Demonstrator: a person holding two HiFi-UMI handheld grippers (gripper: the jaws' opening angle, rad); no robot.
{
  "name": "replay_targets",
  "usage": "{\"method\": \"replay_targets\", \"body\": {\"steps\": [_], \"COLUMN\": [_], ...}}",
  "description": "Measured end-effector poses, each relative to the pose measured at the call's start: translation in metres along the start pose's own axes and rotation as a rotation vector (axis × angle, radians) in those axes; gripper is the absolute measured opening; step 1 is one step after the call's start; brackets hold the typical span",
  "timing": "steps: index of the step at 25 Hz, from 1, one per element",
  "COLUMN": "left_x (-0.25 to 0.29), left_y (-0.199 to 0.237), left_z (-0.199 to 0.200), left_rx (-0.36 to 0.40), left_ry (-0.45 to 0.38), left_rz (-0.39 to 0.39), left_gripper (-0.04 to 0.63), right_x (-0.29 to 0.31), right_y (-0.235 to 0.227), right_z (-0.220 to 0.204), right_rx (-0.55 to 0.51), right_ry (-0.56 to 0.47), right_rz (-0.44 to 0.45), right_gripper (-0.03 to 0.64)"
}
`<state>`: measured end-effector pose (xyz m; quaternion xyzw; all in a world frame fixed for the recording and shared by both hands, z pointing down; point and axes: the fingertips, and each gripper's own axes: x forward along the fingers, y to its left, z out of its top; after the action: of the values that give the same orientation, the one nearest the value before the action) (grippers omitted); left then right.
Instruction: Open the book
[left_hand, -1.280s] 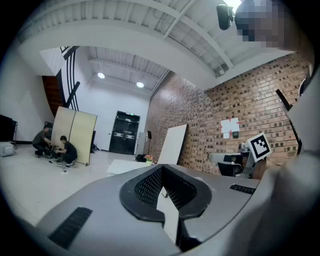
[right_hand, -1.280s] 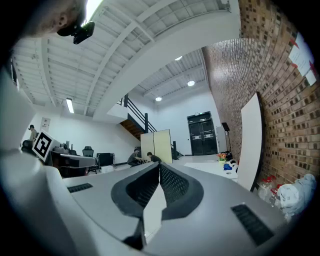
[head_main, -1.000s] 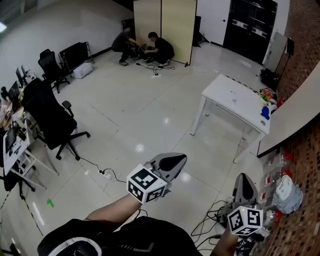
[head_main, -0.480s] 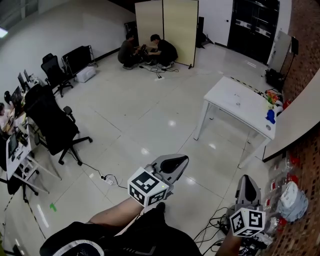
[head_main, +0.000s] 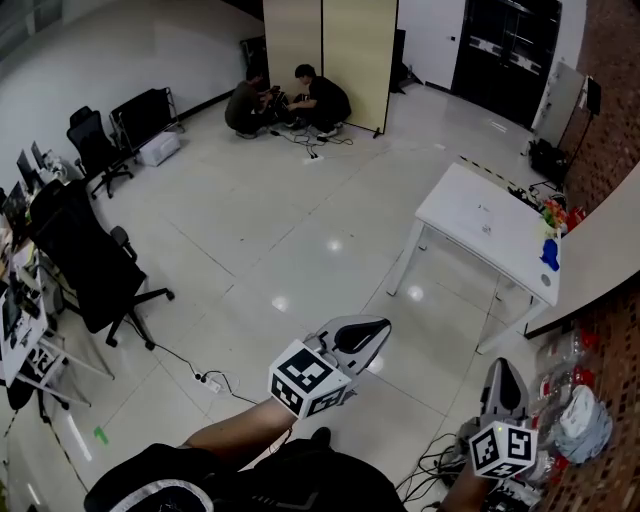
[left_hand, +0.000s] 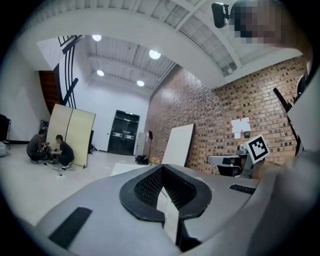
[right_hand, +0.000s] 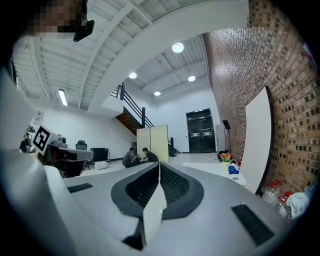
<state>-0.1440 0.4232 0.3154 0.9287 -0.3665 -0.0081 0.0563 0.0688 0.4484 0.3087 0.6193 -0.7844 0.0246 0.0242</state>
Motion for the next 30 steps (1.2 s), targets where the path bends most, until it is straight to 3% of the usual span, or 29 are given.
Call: {"method": "replay_targets", "body": {"steps": [5,13,19,30], "left_x": [0.020,0.074,0.152,0.302], "left_y": [0.054,0.108,0.130,0.158], "left_z": [0.001,-0.007,0.008,0.036], "left_rx": [-0.060,-0.081,-0.043,0.003], "left_ry": [-0.016,0.002,-0.025,-0.014], "left_rz": [0.022,0.030,0.043,0.079], "left_gripper": [-0.005,-0.005,-0.005,-0.005], "right_x": [0.053,0.130,0.204,0.304], "right_y": [0.014,-0.006,-0.055,-0.170], "right_z": [-0.007,-0.010,-0.014,0.016], "right_rx": [-0.005,-0.002,0.014,0.050], "right_ry": [0.044,0.068,0.071,0.010], "right_rz": [0.023,0.032,0.084,0.120], "right_gripper": [0.003,0.003,0.003,0.003]}}
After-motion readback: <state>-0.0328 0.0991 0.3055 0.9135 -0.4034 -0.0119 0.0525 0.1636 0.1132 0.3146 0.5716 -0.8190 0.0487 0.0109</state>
